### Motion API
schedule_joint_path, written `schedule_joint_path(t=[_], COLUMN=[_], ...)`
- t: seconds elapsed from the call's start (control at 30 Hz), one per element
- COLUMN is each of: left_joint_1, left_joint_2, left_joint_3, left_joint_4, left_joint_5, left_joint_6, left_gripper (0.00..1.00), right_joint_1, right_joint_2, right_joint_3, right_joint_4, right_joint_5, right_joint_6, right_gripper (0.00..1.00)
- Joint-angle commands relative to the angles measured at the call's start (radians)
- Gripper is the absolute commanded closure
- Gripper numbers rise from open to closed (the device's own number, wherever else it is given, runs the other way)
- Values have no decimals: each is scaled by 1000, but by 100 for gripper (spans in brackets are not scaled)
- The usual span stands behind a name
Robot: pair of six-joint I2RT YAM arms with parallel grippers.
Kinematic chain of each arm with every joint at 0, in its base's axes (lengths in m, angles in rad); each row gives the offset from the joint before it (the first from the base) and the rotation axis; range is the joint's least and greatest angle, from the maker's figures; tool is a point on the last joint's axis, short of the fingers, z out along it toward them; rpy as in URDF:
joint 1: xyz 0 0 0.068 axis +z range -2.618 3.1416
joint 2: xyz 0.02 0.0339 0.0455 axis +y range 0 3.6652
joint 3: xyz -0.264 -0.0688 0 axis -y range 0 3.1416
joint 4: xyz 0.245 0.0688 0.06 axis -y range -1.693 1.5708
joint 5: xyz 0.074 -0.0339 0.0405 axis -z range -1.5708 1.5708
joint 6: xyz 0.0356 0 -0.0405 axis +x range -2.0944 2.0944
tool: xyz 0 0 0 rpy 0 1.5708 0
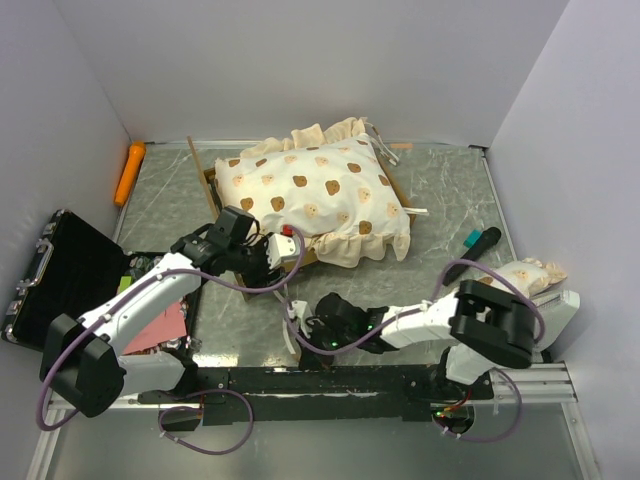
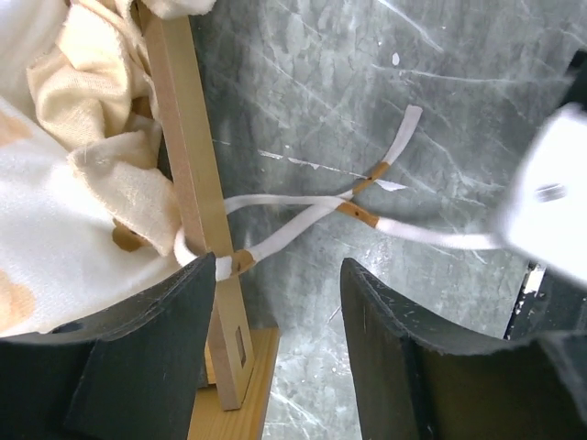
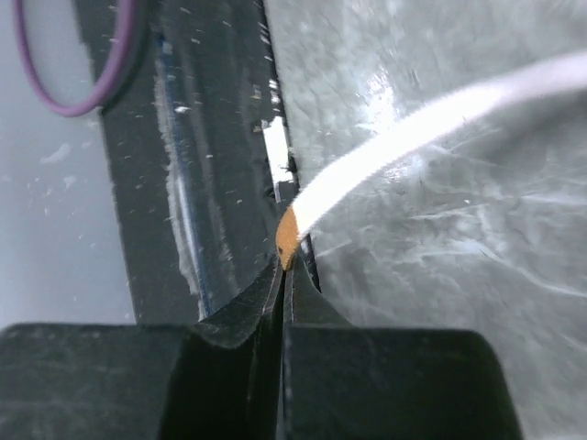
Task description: Set up the pet bed
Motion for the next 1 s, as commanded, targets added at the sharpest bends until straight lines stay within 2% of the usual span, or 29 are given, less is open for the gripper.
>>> schedule_joint_path(t=[0.0,0.1,0.2,0.23,0.27,0.37,0.5,0.57,0.67,0.97], left_joint_1=[-1,-1,-1,-1,1,-1,1,-1,-1,1], left_joint_2=[-3,-12,-24,-29,-30,-41,-50,-55,-73,-138], left_joint_3=[29,16,18,19,22,27,24,18,15,-2], left_joint_4=[-6,2,2,-3,-6,-12,-20,-23,-12,83], left_joint_5=[54,53,36,34,36,36,34,34,22,-111], left_joint_6=[-18,-25,-26,-23,-23,-22,-20,-25,-55,-181], left_gripper=[39,39,39,40,39,41,44,44,45,41], right_joint_1=[11,10,10,10,10,10,-32,-81,-141,-139], right_joint_2=[89,110,87,61,34,-77,-207,-223,-174,-30], right_joint_3=[76,90,87,80,66,67,77,72,90,130], right_joint_4=[53,36,-2,-4,-8,-99,-211,-248,-303,-285], right_joint_5=[-6,15,47,57,72,145,294,385,434,449], right_joint_6=[81,90,96,95,84,30,-19,-5,4,-67], right_gripper=[100,100,67,61,50,34,30,30,31,31])
